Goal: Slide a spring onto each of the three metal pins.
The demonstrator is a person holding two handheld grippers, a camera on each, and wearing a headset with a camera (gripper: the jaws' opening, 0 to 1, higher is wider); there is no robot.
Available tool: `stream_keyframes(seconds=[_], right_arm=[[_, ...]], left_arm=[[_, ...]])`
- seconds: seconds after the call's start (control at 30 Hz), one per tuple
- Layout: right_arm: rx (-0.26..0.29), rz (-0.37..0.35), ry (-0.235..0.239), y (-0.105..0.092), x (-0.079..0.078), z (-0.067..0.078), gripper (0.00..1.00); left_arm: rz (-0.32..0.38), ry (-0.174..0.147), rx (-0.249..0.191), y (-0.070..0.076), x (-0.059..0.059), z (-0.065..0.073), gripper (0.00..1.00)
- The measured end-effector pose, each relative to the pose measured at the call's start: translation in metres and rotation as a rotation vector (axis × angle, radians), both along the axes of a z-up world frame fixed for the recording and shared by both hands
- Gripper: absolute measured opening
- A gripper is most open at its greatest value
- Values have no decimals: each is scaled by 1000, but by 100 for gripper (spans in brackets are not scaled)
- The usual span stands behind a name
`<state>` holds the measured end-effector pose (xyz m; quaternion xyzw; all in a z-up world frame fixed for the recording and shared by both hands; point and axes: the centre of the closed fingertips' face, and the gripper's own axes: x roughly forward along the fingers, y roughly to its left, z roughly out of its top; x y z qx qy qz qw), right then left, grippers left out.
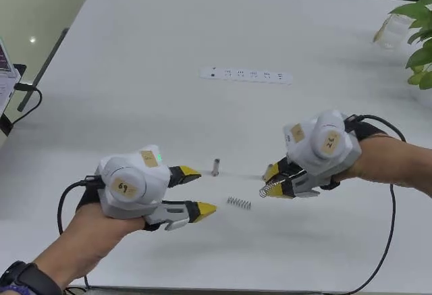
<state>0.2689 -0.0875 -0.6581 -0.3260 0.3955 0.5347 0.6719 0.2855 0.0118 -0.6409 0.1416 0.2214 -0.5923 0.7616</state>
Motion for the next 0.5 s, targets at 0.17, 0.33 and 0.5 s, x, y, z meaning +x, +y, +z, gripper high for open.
stream_keyframes(seconds=[0.17, 0.33, 0.5], right_arm=[[-10, -17, 5, -5, 4, -5, 9], [-22, -40, 1, -9, 11, -8, 9], [-29, -51, -3, -9, 18, -11, 9]], left_arm=[[57, 9, -5, 16, 8, -1, 38], [106, 10, -1, 31, 14, -1, 41], [146, 11, 2, 46, 19, -2, 45]])
